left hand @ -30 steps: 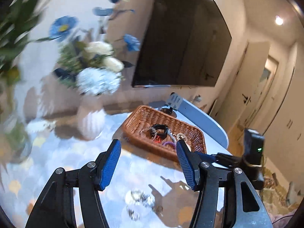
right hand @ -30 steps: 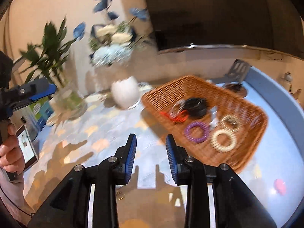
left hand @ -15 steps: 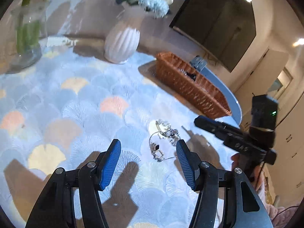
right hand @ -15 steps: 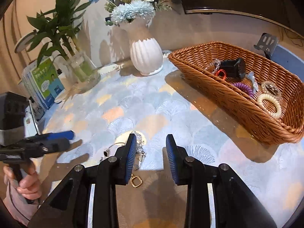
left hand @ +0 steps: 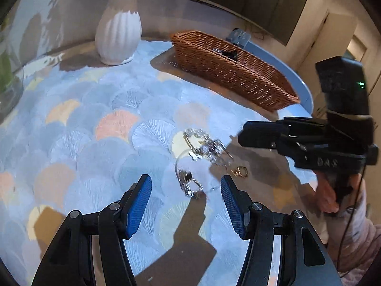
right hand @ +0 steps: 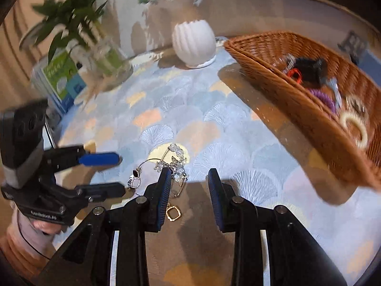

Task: Organize jewelry
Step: 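Move both open tools back over the gold and silver chains, then grasp the gold chain with the right tool while the left grasps the purple-pendant chain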

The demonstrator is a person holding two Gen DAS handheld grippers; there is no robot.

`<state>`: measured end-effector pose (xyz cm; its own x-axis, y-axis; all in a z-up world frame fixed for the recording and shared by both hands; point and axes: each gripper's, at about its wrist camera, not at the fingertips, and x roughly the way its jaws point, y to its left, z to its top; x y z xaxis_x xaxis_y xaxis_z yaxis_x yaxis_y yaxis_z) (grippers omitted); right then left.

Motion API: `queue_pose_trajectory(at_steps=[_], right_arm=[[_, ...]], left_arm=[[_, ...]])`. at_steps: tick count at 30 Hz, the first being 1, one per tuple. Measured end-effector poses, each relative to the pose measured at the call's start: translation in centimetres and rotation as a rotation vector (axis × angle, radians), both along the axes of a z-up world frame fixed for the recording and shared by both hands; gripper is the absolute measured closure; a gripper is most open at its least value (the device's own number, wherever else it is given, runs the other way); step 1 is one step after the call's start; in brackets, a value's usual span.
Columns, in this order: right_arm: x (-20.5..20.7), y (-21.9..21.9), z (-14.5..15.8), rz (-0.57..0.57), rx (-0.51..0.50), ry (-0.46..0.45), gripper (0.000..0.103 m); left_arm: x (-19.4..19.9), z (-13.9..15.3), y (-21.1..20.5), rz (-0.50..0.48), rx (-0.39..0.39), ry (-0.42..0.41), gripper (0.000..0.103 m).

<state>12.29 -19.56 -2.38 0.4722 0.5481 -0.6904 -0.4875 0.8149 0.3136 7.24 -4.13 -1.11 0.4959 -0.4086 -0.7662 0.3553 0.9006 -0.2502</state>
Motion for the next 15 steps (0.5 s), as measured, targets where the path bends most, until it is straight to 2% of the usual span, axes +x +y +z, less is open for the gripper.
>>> queue_pose_trajectory(at_steps=[4, 6, 8, 15], right_arm=[[0.3, 1.5, 0.2, 0.085, -0.052, -0.013, 0.068], [0.3, 2.1, -0.1, 0.105, -0.104, -0.033, 0.068], [0.4, 2.4, -0.4, 0.115, -0.135, -0.038, 0.068], [0.7, 3.1, -0.7, 0.177, -0.179, -0.051, 0.068]], left_arm=[[1.2, -0.1, -0.1, 0.020, 0.000, 0.003, 0.045], [1.6, -0.7, -0.2, 0.027, 0.015, 0.024, 0.047], [1.5, -0.9, 0.0, 0.024, 0.008, 0.006, 0.047], [1.4, -1.0, 0.7, 0.018, -0.030, 0.006, 0.047]])
